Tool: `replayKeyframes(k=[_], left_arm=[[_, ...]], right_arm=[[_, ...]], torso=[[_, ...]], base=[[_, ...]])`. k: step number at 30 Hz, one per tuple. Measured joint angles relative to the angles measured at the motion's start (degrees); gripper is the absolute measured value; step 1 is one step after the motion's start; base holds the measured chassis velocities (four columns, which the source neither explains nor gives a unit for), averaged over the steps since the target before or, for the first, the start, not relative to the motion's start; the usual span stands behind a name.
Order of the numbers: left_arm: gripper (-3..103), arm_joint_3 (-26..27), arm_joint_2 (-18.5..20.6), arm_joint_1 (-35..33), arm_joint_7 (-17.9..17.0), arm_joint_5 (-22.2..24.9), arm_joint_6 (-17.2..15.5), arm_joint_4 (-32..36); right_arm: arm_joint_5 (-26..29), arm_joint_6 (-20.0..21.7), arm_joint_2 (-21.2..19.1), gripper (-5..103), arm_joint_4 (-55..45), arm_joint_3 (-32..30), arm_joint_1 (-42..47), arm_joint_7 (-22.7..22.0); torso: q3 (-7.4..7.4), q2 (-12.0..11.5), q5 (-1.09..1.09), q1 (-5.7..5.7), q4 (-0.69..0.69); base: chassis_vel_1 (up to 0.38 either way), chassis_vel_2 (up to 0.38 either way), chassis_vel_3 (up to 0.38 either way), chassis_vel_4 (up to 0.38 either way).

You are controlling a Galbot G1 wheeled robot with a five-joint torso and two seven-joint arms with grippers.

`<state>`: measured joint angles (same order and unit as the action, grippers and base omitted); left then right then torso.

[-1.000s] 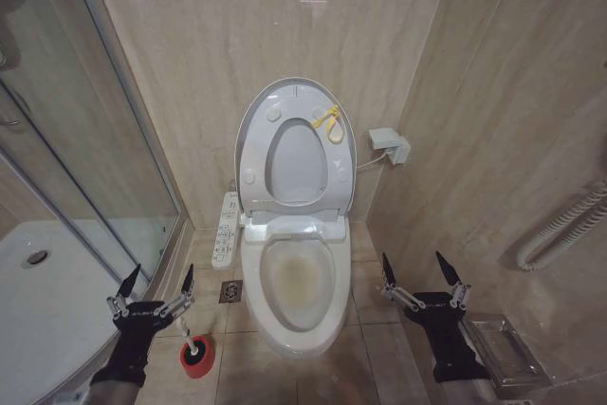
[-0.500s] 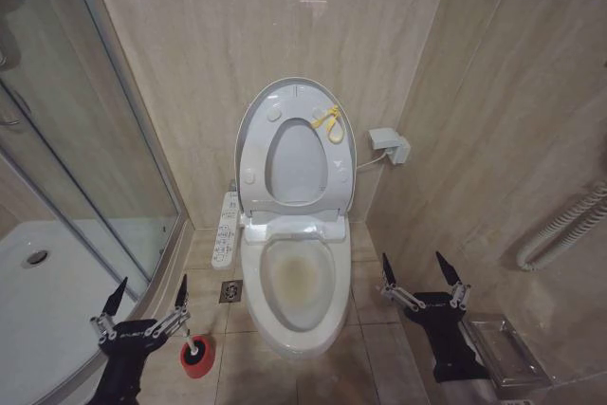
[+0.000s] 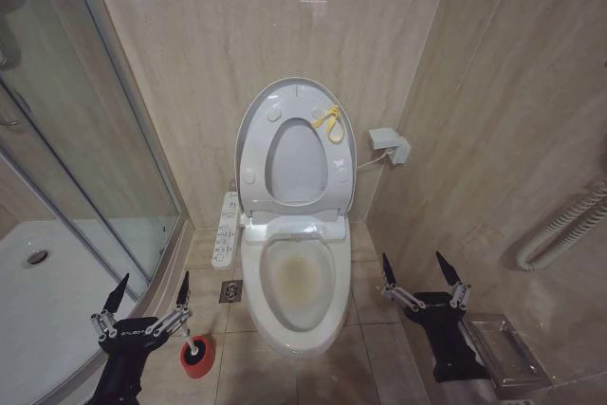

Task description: Open the toilet lid, clean the toilet bowl with a toilet brush, close the toilet lid, and flush.

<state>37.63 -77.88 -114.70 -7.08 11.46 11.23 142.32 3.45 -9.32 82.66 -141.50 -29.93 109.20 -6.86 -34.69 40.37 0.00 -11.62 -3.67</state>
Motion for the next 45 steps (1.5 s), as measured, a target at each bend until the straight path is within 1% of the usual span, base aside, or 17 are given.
replayKeyframes(k=[45], left_arm=[[100,-0.03,0.08,0.08,0.12,0.1,-0.08,-0.23]], right_arm=[[0.0,0.0,0.0,100,0.0,0.0,0.0,0.0]], torso=[[0.0,0.0,0.0,-0.01,0.0]], base=[[0.0,0.0,0.0,0.0]])
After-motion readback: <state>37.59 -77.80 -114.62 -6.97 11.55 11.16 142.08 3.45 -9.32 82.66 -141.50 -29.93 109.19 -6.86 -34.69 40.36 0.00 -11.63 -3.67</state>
